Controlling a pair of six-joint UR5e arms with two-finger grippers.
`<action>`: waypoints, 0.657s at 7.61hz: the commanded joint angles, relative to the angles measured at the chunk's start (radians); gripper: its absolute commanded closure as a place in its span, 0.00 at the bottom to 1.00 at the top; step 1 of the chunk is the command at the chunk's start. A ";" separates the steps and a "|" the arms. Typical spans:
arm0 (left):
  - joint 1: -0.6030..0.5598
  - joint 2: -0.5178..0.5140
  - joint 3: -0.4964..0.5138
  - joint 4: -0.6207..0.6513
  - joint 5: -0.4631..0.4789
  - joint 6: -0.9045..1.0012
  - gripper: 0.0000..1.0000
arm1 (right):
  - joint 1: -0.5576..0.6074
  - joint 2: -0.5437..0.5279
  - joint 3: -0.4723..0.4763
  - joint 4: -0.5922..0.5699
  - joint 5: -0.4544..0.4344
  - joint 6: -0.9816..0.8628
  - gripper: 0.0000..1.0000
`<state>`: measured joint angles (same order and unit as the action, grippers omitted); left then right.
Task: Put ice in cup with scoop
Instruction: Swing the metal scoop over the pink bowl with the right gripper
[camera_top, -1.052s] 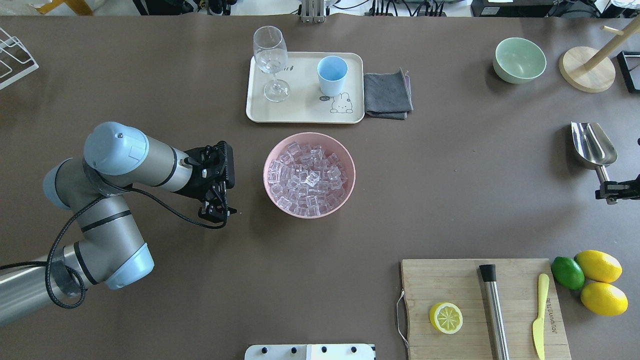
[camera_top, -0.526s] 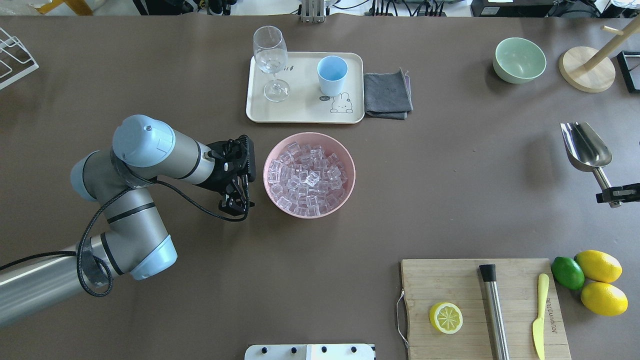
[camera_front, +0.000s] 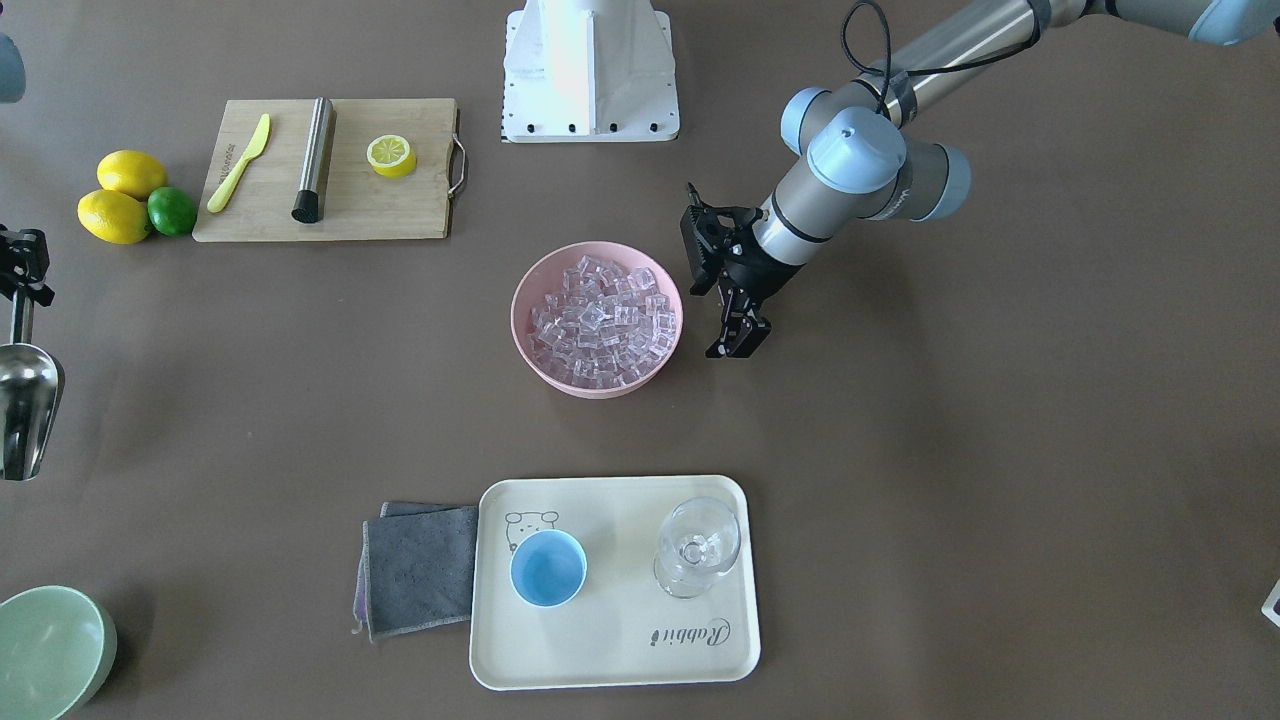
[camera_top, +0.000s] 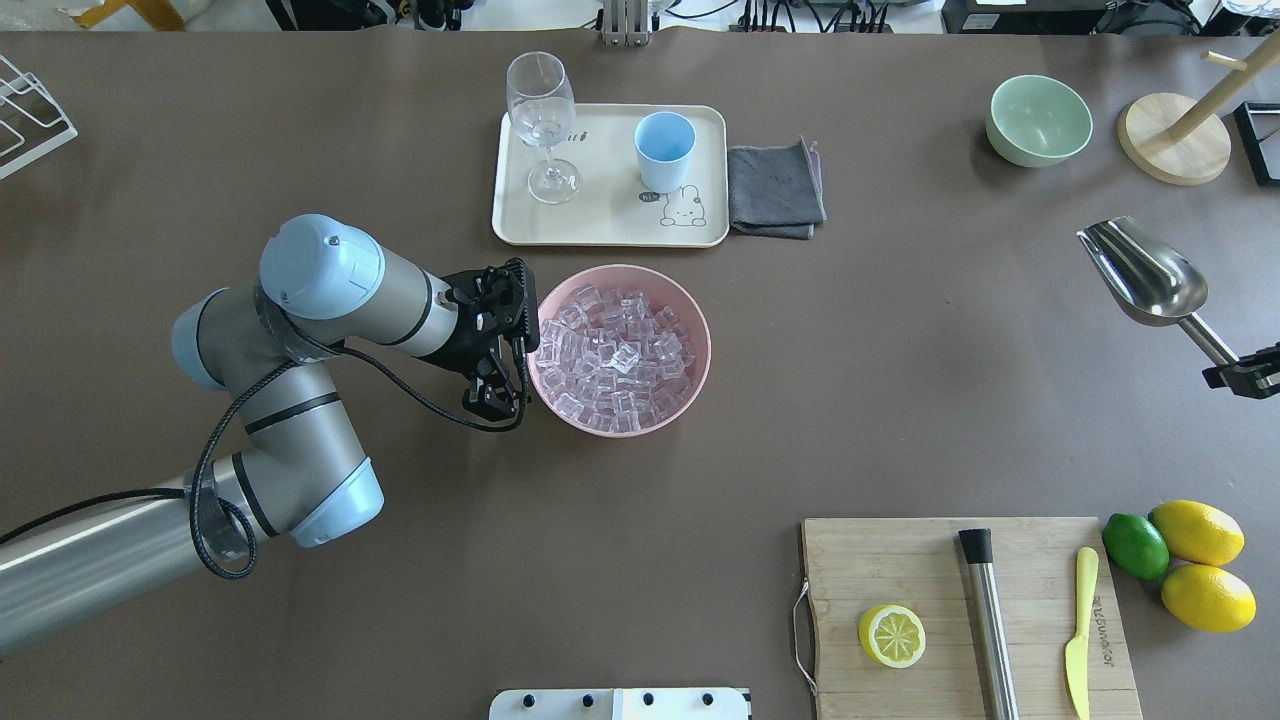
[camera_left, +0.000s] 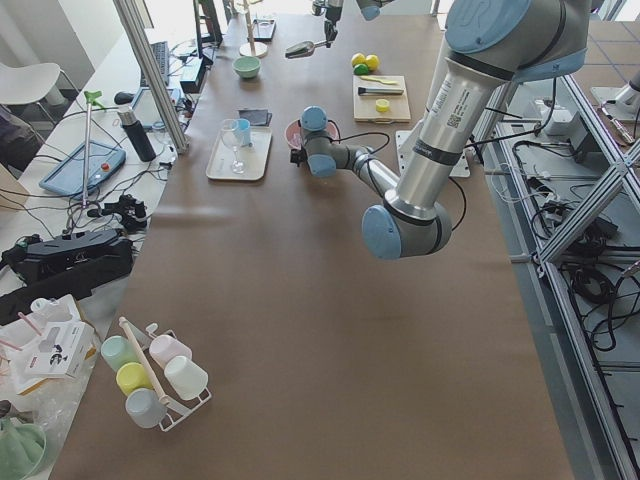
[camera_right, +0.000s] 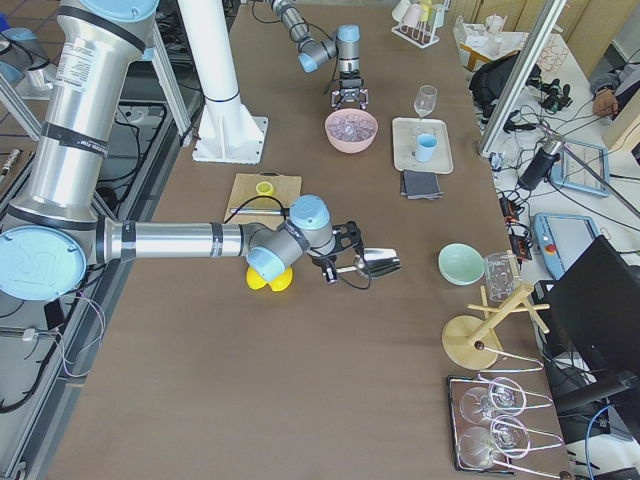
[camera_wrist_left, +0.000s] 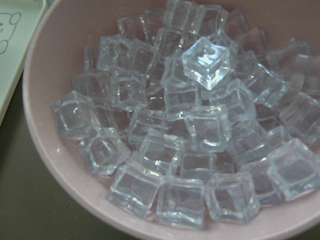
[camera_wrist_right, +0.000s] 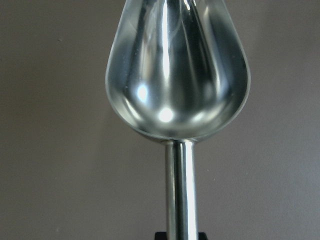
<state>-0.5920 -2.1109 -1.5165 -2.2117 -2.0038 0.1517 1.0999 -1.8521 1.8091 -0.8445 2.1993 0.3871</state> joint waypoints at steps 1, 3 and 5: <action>0.000 -0.029 0.025 0.004 0.002 -0.001 0.02 | 0.046 0.045 0.048 -0.095 0.024 -0.341 1.00; 0.000 -0.029 0.024 0.004 0.002 -0.003 0.02 | 0.075 0.091 0.160 -0.376 0.054 -0.621 1.00; 0.000 -0.026 0.024 0.004 0.002 -0.004 0.02 | 0.075 0.201 0.239 -0.590 0.050 -0.746 1.00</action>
<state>-0.5922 -2.1381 -1.4926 -2.2075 -2.0018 0.1484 1.1725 -1.7569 1.9897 -1.2343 2.2485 -0.2365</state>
